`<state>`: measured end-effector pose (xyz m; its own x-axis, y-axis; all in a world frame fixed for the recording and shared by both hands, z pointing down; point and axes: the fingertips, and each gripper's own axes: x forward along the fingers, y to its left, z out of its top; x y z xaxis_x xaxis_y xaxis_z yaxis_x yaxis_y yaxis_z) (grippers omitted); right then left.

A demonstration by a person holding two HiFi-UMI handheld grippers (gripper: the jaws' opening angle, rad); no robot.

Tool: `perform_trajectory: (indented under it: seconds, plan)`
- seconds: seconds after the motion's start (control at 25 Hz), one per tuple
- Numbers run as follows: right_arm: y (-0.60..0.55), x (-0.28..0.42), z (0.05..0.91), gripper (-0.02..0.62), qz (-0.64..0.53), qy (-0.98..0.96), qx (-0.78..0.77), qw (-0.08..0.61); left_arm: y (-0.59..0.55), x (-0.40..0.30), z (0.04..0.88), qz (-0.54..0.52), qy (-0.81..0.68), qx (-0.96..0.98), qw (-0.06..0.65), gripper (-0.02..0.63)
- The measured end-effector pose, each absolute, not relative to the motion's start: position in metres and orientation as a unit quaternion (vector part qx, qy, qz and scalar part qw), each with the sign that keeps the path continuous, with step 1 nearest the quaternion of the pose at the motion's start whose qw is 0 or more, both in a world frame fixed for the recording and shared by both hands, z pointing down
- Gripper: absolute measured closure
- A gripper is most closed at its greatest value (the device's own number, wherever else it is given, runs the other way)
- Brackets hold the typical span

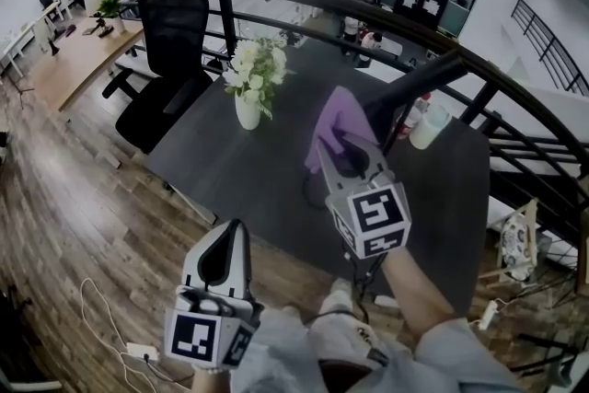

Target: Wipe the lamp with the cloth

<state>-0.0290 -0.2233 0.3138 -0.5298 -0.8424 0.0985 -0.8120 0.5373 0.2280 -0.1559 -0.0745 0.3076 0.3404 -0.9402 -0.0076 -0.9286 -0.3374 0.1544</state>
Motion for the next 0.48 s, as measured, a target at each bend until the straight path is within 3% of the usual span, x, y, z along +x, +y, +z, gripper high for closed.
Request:
perform_trajectory:
  seconds: [0.48]
  plan:
    - [-0.243, -0.040, 0.320, 0.529, -0.068, -0.874, 0.469, 0.106, -0.078, -0.170, 0.310, -0.049, -0.589, 0.804, 0.063, 0.600]
